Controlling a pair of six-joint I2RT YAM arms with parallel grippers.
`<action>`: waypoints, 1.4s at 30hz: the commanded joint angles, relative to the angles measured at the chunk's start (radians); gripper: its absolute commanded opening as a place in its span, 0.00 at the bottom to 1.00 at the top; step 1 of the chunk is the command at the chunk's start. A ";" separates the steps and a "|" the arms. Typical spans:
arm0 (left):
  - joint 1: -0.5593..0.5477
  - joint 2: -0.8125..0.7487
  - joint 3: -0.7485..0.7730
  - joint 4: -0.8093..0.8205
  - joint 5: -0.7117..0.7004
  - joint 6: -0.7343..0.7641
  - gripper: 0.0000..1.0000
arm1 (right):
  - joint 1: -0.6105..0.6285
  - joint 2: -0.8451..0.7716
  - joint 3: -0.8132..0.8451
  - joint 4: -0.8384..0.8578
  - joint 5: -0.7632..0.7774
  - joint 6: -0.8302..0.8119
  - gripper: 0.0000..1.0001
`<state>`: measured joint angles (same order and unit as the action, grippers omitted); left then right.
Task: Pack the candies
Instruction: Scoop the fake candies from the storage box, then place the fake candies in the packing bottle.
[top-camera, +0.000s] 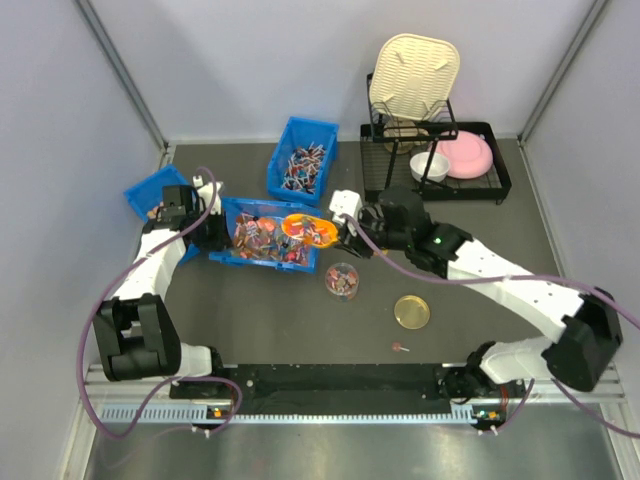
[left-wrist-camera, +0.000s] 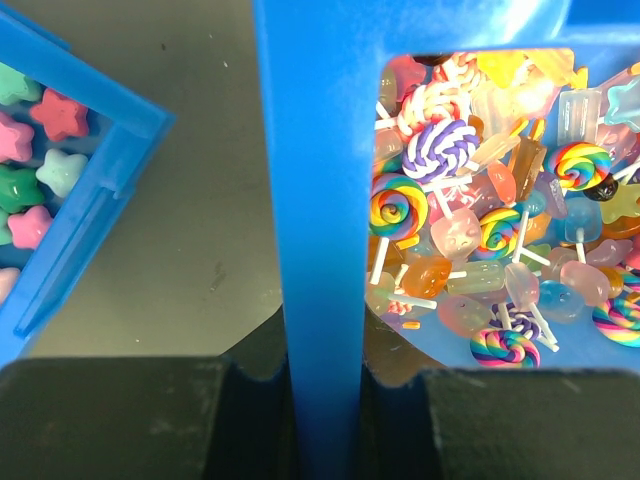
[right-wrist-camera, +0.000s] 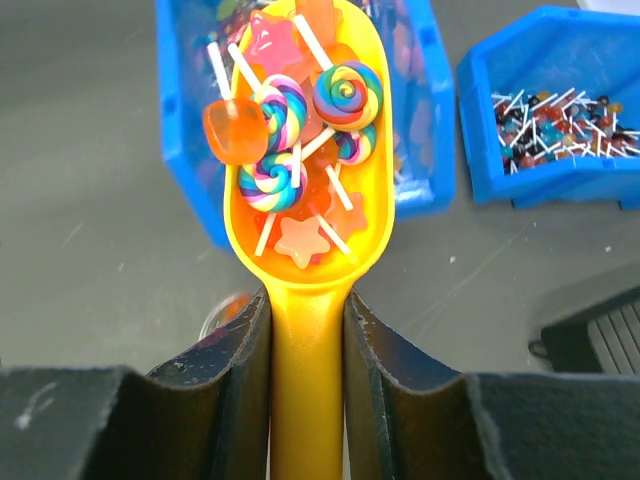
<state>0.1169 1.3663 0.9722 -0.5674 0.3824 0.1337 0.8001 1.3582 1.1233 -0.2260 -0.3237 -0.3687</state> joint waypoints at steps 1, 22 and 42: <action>0.007 -0.052 0.049 0.093 0.116 -0.042 0.00 | -0.010 -0.158 -0.074 -0.010 -0.054 -0.081 0.00; 0.010 -0.047 0.049 0.093 0.101 -0.040 0.00 | -0.012 -0.335 -0.255 -0.352 0.050 -0.268 0.00; 0.021 -0.052 0.045 0.095 0.113 -0.042 0.00 | -0.012 -0.295 -0.326 -0.265 0.185 -0.269 0.00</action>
<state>0.1303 1.3663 0.9722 -0.5678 0.3851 0.1337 0.7959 1.0657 0.8143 -0.5877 -0.2050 -0.6369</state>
